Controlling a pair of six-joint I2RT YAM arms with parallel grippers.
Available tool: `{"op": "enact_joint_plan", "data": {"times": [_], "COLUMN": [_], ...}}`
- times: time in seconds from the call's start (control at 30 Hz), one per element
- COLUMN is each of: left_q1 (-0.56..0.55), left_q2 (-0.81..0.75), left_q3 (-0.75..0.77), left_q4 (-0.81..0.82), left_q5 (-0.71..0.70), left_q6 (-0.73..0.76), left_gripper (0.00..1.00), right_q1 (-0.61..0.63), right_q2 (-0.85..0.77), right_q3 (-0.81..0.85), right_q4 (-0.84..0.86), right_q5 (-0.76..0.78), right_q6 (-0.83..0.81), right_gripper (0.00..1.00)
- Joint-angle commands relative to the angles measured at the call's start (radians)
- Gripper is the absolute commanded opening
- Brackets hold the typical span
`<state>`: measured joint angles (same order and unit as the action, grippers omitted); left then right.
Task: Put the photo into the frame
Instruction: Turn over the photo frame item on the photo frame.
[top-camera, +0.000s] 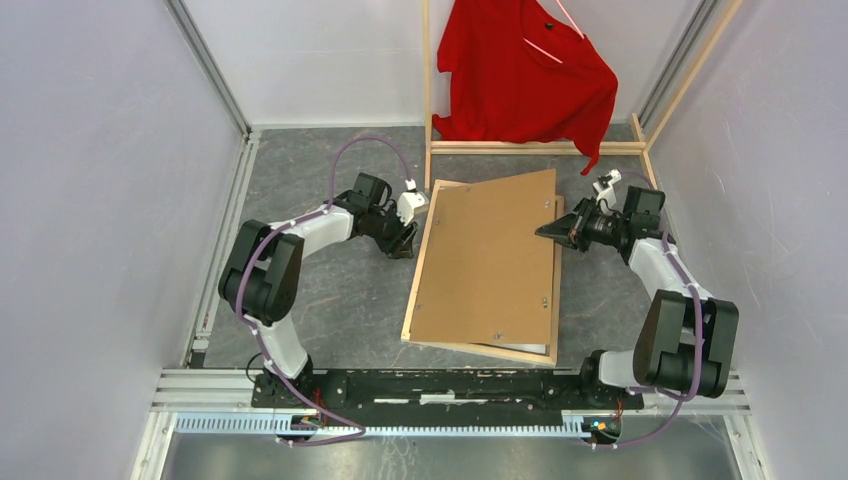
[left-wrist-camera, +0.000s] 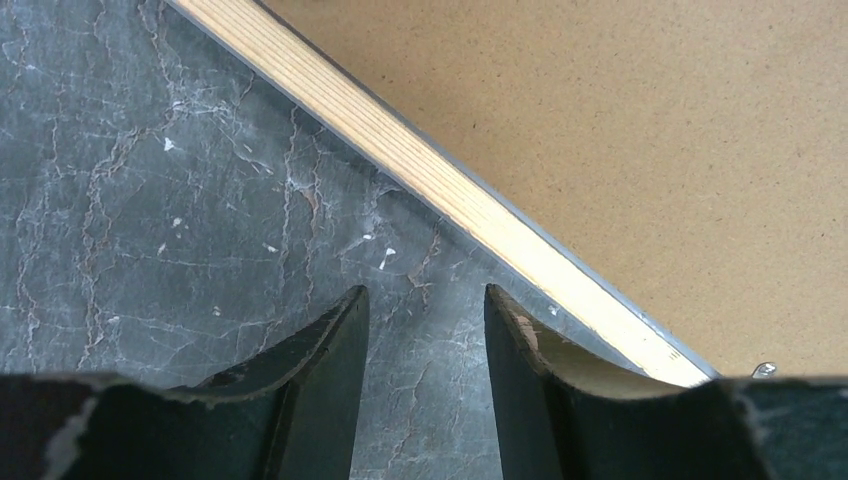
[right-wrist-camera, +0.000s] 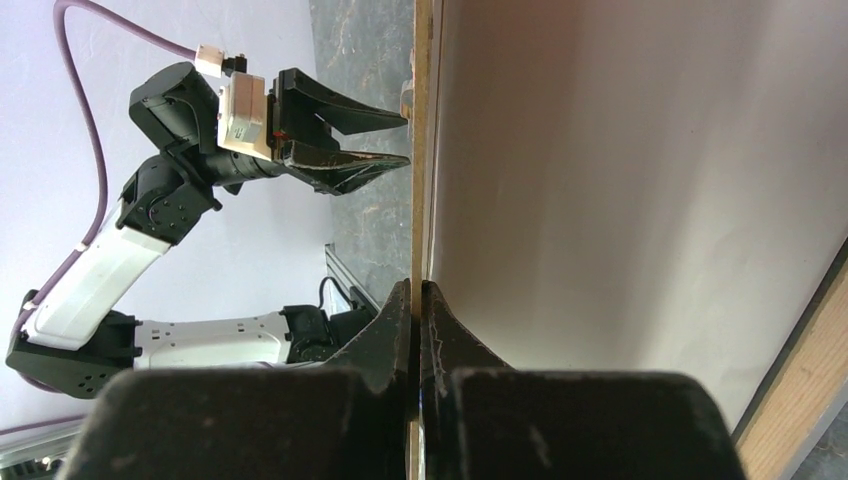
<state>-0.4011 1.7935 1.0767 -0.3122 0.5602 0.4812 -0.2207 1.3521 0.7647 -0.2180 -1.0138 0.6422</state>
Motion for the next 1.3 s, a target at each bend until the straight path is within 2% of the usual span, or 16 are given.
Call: {"op": "enact_joint_plan", "data": {"times": [0.0,0.83,1.1,1.27], "left_q1": [-0.018,-0.050,-0.060,-0.065], "left_q2": [0.015,0.059,0.062,0.072], "left_q3": [0.036,0.061,0.068,0.068], "left_q4": [-0.004,-0.041,-0.040,-0.029], "left_q5": [0.023,0.003,-0.008,-0.011], "left_q6": [-0.026,-0.010,-0.010,-0.011], "left_gripper": [0.53,0.50,0.50,0.49], "right_q1": [-0.003,-0.041,-0.037,-0.035], "right_q2": [0.011,0.059,0.029,0.027], "right_q3": [0.045,-0.015,-0.070,-0.064], "right_q4": [0.100,0.160,0.167,0.132], "right_q5": [-0.046,-0.062,-0.066,-0.061], "right_q6": [0.007,-0.005,0.014,-0.003], "right_gripper": [0.00,0.00,0.00,0.00]}}
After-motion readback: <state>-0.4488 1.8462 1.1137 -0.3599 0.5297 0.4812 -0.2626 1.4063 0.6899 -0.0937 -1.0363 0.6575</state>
